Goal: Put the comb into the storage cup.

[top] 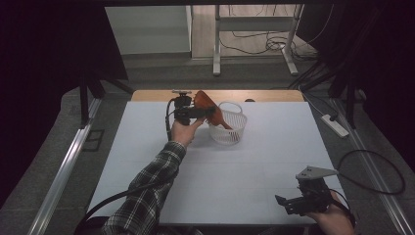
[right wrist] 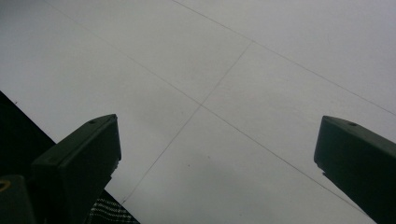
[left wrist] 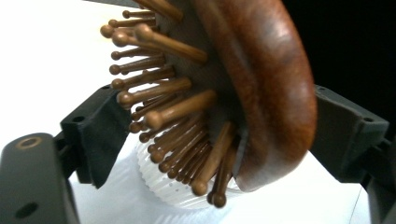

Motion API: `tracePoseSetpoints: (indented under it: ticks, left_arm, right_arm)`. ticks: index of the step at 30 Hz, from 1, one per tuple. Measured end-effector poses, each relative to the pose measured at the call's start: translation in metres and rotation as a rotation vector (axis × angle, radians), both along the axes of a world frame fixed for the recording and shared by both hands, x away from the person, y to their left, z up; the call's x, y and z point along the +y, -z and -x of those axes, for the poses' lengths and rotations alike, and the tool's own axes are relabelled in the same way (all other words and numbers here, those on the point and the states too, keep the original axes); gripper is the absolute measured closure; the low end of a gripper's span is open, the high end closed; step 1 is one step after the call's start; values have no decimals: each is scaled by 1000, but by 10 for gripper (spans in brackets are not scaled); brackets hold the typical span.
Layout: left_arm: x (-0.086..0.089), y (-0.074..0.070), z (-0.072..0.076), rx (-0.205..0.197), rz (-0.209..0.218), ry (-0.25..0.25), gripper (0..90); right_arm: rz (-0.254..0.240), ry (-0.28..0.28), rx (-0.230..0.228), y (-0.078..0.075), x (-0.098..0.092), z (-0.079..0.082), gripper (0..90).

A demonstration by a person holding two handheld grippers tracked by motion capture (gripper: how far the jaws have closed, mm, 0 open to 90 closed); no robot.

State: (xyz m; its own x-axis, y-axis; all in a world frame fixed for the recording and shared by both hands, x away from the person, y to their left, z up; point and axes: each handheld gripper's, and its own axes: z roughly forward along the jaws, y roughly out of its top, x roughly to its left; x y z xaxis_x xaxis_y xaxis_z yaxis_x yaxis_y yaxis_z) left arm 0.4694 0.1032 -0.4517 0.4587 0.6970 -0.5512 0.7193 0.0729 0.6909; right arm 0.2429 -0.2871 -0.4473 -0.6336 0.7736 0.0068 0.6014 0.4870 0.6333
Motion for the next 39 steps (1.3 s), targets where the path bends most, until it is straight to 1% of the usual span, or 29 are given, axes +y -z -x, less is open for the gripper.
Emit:
tracePoseSetpoints:
  ticks: [6, 8, 11, 12, 13, 15, 19, 27, 39]
  left_arm:
    - [1, -2, 1, -5, -16, 7, 83]
    - [1, -2, 1, -8, -29, 12, 74]
    - [1, -3, 2, -16, -37, 25, 52]
    - [2, -4, 3, -28, -41, 40, 47]
    - [2, -4, 4, -28, -41, 43, 44]
    - [2, -6, 5, -35, -53, 55, 32]
    - [3, -9, 7, -51, -79, 66, 26]
    - [12, -11, 12, -70, -97, 74, 18]
    - [21, -14, 18, -108, -115, 105, 3]
  right_arm:
    - [1, -1, 0, 0, 0, 0, 9]
    - [0, -1, 0, 0, 0, 0, 9]
    - [0, 0, 0, 0, 0, 0, 9]
    - [0, -1, -1, 0, 0, 0, 9]
    - [0, 0, -3, 0, 0, 0, 9]
    - [0, 0, -3, 0, 0, 0, 9]
    - [0, 0, -3, 0, 0, 0, 10]
    - [2, 0, -4, 0, 0, 0, 9]
    - [6, 0, -2, 0, 1, 0, 9]
